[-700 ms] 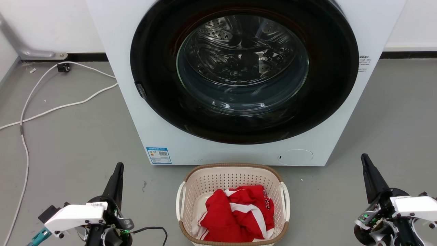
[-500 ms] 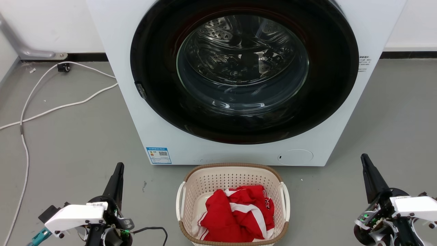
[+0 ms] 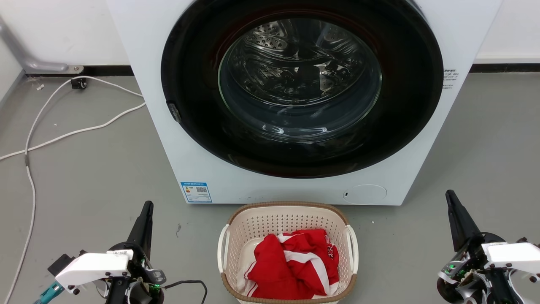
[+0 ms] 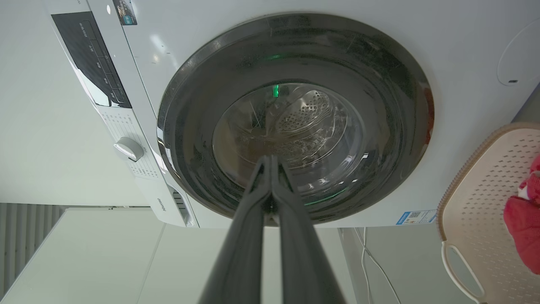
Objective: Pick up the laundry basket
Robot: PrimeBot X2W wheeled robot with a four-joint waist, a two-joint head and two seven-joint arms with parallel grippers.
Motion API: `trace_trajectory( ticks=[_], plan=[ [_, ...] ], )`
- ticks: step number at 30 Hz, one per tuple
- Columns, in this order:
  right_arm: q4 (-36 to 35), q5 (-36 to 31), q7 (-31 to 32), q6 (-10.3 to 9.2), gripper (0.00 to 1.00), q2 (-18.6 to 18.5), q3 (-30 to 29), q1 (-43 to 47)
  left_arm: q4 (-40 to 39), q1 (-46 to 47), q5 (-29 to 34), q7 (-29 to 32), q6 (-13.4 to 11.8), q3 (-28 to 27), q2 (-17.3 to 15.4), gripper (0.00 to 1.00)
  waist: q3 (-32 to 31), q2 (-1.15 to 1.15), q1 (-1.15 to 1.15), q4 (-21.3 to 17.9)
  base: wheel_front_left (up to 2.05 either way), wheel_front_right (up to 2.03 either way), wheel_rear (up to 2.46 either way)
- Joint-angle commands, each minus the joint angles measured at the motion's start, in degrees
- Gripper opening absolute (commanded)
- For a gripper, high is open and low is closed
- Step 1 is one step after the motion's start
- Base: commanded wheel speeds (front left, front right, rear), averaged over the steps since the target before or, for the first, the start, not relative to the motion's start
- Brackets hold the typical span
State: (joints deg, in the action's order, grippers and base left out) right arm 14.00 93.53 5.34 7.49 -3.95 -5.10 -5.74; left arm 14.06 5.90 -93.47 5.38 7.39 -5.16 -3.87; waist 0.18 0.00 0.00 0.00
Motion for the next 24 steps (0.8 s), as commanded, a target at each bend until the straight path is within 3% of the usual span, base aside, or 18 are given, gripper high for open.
trace_trajectory(
  ticks=[1,4,5,16,24],
  plan=[
    [0.1,-0.3,0.2,0.0,0.0,0.1,-0.2,-0.7,0.0,0.4,0.3,0.2,0.2,-0.1,0.0,0.0,0.0,0.0,0.0,0.0,0.0,0.0,0.0],
    [0.1,-0.3,0.3,0.0,0.0,0.1,-0.2,-0.7,0.0,0.4,0.4,0.3,0.2,-0.2,0.1,0.0,0.0,0.0,0.0,0.0,0.0,0.0,0.0],
    [0.0,-0.1,0.1,0.0,1.0,0.1,-0.1,0.0,0.1,0.0,0.0,0.0,0.0,-0.1,0.1,1.0,0.0,0.0,0.0,0.0,0.0,0.0,0.0],
    [-1.2,-2.4,-2.6,0.0,1.0,0.3,1.8,1.3,-1.4,-0.3,2.2,-2.6,0.0,2.3,0.2,1.0,0.0,0.0,0.0,0.0,0.0,0.0,0.0],
    [-3.0,-12.8,-4.6,0.0,1.0,0.4,1.4,1.7,-4.2,0.0,10.8,-4.7,0.0,3.0,0.2,1.0,0.0,0.0,0.0,0.0,0.0,0.0,0.0]
  ],
)
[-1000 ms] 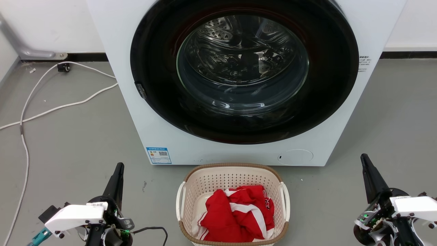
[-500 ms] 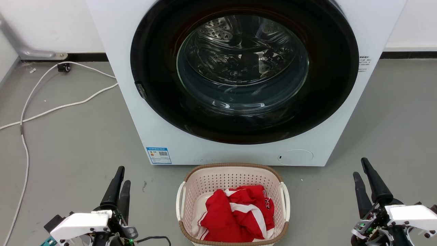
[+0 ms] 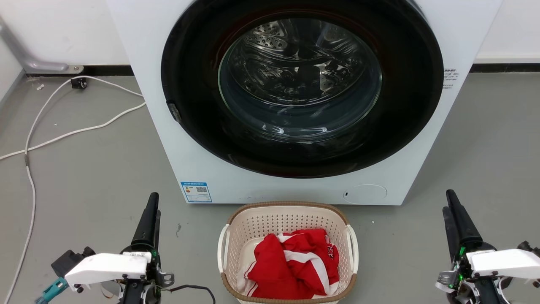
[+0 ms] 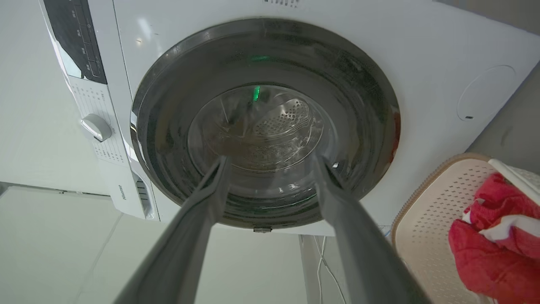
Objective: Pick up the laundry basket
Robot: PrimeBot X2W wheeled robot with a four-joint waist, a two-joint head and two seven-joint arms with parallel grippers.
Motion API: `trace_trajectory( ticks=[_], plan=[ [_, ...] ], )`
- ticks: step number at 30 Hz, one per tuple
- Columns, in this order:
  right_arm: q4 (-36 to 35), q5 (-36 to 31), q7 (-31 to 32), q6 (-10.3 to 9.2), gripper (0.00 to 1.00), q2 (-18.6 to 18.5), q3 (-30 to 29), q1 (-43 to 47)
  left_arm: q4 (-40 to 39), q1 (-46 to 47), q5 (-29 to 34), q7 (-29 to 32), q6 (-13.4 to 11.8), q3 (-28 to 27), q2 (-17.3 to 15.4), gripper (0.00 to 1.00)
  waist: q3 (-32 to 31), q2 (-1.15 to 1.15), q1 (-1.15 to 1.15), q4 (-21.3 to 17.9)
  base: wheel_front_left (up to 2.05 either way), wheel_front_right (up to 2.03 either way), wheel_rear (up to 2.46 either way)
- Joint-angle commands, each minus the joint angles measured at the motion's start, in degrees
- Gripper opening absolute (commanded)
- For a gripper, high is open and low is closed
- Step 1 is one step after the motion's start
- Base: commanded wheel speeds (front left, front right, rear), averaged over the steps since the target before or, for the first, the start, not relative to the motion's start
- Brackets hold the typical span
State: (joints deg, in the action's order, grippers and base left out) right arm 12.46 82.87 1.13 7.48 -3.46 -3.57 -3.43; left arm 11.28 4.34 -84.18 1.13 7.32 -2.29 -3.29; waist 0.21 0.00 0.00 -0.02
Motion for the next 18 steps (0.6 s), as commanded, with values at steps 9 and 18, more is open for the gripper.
trace_trajectory(
  ticks=[9,18],
  plan=[
    [-4.3,-19.1,-2.7,0.01,1.0,0.0,-0.2,0.0,-4.1,2.2,15.5,-2.7,0.1,1.5,-0.5,1.0,0.0,0.0,0.0,0.0,0.0,0.0,0.0],
    [-6.2,-32.0,-3.3,0.01,1.0,0.1,0.4,0.4,-4.2,2.1,28.2,-4.6,-0.3,2.5,-0.7,1.0,0.1,0.0,0.0,-0.1,0.0,0.0,0.0]
  ],
)
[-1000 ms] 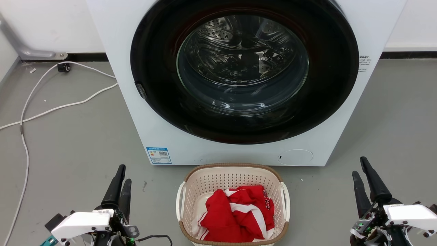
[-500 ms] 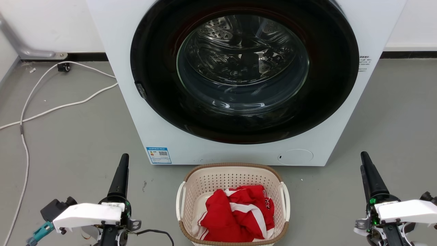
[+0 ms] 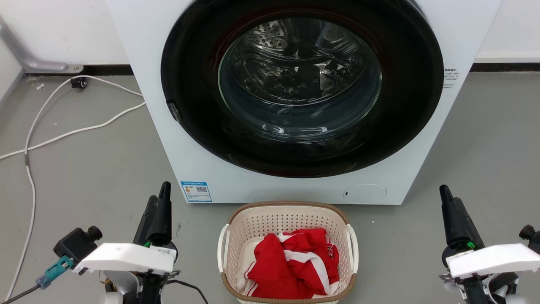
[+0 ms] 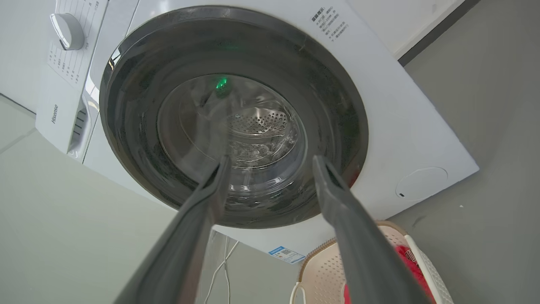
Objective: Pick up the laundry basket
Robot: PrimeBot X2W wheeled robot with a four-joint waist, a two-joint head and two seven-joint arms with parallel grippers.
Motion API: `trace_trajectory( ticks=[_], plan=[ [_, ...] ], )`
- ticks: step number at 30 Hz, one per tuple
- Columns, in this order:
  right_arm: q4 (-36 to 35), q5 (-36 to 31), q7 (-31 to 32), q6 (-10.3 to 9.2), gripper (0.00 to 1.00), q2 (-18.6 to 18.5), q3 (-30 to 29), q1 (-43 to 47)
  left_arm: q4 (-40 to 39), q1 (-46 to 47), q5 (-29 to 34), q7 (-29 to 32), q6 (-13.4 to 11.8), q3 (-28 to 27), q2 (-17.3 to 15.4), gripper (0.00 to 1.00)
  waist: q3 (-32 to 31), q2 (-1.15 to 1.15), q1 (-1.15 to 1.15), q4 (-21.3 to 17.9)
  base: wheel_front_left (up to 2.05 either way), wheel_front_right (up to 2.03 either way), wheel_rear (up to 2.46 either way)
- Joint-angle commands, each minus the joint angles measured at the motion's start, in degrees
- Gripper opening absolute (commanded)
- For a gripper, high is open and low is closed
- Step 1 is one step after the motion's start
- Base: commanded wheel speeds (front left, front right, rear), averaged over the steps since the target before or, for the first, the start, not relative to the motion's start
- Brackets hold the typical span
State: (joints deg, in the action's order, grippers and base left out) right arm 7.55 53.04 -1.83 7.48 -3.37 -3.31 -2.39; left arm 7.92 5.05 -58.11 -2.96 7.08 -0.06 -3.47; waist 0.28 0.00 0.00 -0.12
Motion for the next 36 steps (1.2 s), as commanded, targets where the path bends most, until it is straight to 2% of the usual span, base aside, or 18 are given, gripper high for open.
trace_trajectory(
  ticks=[1,15,36],
  plan=[
    [-1.4,-3.3,-0.4,0.01,1.0,0.0,0.2,-0.6,-0.7,1.4,3.4,-0.7,-0.2,0.4,-0.6,1.0,0.0,0.0,0.0,0.0,0.0,0.0,0.0],
    [-2.9,-17.1,0.0,0.01,1.0,0.1,1.1,0.5,0.4,2.2,16.1,-3.0,-0.9,2.3,-1.6,1.0,0.0,0.0,0.0,0.1,0.0,0.0,0.0],
    [-4.7,-35.0,0.6,0.01,1.0,0.3,1.7,2.0,1.7,2.2,31.2,-6.3,-2.3,5.2,-3.0,1.0,-0.4,0.0,0.0,0.0,0.0,0.0,0.0]
  ],
)
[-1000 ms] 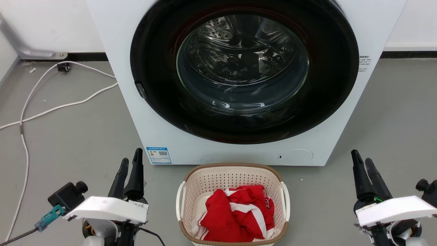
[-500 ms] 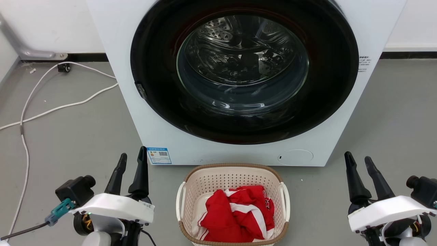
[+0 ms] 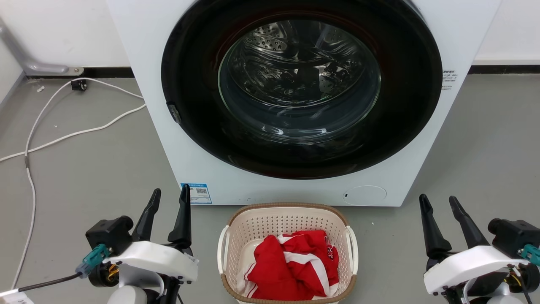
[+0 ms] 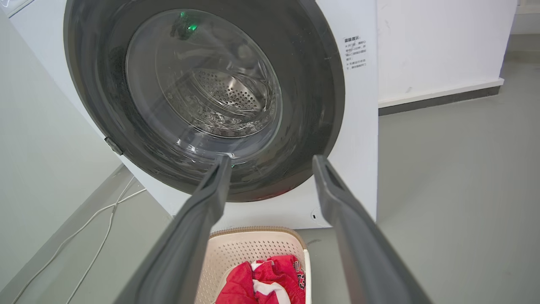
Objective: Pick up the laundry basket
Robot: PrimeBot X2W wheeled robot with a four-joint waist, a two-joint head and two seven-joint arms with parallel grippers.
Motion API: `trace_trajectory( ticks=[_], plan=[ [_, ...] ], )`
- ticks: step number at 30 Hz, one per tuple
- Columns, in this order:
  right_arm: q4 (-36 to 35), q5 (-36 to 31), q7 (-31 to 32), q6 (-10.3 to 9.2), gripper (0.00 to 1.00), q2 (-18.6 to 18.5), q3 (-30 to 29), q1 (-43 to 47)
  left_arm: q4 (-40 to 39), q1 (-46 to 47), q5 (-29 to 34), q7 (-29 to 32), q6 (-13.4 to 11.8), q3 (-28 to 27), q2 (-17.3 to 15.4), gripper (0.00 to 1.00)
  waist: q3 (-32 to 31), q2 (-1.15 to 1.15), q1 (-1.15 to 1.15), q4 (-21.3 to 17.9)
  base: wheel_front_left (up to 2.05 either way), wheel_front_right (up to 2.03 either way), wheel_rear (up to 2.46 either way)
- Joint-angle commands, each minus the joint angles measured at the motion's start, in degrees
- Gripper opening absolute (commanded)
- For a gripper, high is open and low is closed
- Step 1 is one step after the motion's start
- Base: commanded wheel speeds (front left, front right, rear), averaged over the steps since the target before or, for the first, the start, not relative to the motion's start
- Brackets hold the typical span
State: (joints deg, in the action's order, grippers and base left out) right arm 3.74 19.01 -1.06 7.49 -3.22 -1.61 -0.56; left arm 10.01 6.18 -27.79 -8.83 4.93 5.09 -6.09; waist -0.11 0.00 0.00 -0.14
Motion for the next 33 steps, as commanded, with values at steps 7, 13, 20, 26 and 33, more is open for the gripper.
trace_trajectory(
  ticks=[7,13,20,26,33],
  plan=[
    [-1.2,-5.6,-0.2,0.0,1.0,0.2,0.5,0.3,-0.1,1.4,5.1,-1.3,-0.9,1.0,-0.6,1.0,0.0,0.0,0.0,-0.1,0.0,0.0,0.0],
    [-1.4,-9.2,-0.4,0.0,1.0,0.2,0.6,0.5,0.4,1.7,8.2,-2.1,-1.4,1.4,-0.9,1.0,0.1,0.0,0.0,-0.1,0.0,0.0,0.0],
    [-1.3,-12.9,-0.9,0.0,1.0,0.3,0.7,0.7,0.8,1.8,11.5,-3.0,-1.9,1.8,-1.3,1.0,0.0,0.0,0.0,0.0,0.0,0.0,0.0],
    [-1.3,-15.9,-1.3,0.0,1.0,0.3,0.8,0.8,1.1,2.0,14.4,-3.7,-2.3,2.4,-1.5,1.0,0.0,0.0,0.0,0.0,0.0,0.0,0.0],
    [-1.4,-19.3,-1.6,-0.01,1.0,0.4,0.8,1.0,1.7,2.2,17.5,-4.4,-2.7,3.0,-1.7,1.0,-0.1,0.0,0.0,0.0,0.0,0.0,0.0]
  ],
)
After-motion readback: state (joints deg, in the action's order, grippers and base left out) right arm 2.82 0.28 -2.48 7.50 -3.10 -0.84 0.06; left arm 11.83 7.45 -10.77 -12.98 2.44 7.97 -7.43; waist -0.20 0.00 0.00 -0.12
